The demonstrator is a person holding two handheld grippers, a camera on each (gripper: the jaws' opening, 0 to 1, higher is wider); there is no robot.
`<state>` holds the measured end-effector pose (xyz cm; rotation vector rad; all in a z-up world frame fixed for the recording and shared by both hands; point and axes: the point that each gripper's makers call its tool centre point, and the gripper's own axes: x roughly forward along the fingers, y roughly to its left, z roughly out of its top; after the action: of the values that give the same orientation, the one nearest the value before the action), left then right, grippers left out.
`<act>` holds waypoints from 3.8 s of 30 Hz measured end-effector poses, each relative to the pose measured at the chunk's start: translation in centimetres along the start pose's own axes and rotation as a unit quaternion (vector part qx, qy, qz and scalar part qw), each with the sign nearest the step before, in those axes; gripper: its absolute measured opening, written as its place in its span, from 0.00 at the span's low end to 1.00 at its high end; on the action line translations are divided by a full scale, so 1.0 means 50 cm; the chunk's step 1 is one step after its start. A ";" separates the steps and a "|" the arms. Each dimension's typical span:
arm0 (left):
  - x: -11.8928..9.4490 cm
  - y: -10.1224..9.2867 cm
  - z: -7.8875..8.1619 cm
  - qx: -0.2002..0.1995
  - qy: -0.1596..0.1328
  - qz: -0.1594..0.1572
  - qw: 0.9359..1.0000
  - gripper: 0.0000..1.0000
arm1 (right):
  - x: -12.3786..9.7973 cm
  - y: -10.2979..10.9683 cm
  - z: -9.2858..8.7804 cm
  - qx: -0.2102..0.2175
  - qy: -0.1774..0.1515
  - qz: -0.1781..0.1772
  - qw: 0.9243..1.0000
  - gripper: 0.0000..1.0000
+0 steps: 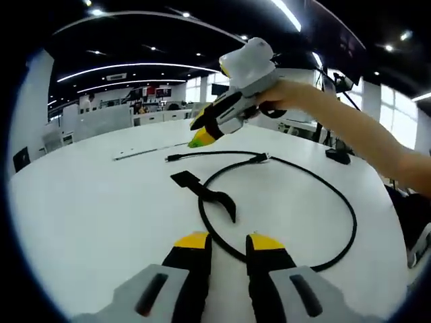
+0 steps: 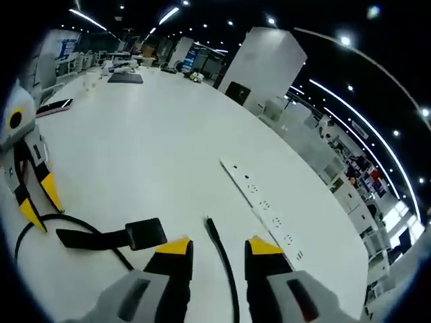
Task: Find the charging cable on the desk, coil it up and secure with Velcro.
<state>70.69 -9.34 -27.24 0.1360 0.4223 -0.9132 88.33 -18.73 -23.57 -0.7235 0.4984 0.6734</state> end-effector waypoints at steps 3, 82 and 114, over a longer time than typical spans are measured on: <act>-0.001 0.003 -0.001 0.004 0.001 -0.003 1.000 0.21 | 0.026 0.005 0.000 0.024 -0.008 0.007 1.000 0.32; 0.006 0.028 0.005 -0.014 -0.008 -0.052 0.999 0.14 | -0.069 0.094 0.166 -0.028 -0.032 0.003 0.999 0.08; 0.003 0.021 0.002 -0.010 -0.010 -0.059 0.998 0.14 | 0.031 0.421 0.266 -0.086 -0.036 0.149 0.984 0.09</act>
<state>71.65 -8.85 -27.27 0.0835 0.4238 -1.0244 76.94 3.46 -24.99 -0.7910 0.4907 1.0289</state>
